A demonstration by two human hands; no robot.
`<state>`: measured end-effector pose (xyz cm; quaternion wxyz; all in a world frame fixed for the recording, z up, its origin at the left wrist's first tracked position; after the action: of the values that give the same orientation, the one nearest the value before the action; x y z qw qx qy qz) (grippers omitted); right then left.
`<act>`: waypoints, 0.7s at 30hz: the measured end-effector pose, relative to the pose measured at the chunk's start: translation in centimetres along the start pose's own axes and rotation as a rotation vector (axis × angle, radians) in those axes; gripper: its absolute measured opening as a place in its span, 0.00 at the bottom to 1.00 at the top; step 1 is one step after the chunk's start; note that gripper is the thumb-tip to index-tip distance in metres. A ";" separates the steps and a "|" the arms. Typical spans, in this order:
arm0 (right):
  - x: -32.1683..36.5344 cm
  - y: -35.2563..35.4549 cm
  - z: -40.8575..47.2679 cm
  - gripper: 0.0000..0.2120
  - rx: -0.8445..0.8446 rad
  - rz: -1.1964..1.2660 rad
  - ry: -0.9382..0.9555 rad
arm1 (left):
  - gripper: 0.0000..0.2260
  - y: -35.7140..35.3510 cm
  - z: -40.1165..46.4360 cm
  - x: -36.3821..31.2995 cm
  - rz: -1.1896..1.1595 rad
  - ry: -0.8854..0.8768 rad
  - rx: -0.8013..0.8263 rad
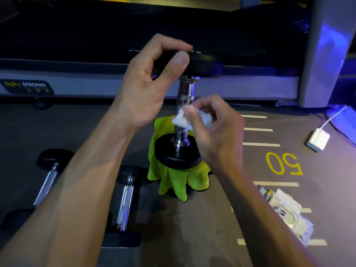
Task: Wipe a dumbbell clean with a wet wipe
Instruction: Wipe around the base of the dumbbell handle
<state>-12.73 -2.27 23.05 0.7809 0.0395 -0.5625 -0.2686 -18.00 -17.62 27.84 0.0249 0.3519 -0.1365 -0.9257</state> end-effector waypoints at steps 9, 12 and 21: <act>-1.7 -1.1 -2.7 0.07 0.028 -0.139 0.036 | 0.05 -0.5 0.1 0.1 -0.052 0.016 -0.035; 0.6 -0.6 0.1 0.06 -0.105 -0.153 0.121 | 0.05 -0.7 0.1 0.0 -0.027 0.000 -0.020; -1.8 -0.7 -2.0 0.08 0.017 -0.118 -0.005 | 0.05 -0.8 0.0 0.2 -0.036 0.021 -0.056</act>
<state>-11.61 -2.54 20.51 0.7618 0.0786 -0.5636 -0.3096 -18.08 -16.88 27.46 0.0197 0.3632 -0.1038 -0.9257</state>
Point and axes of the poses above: each hand's wrist, its own z-axis towards the middle knuckle, its own y-axis out of the back of the hand, x = y × z, the point moved 4 cm from there along z, towards the middle knuckle, and after that the axes turned 10 degrees about -y, right-handed, at the moved point
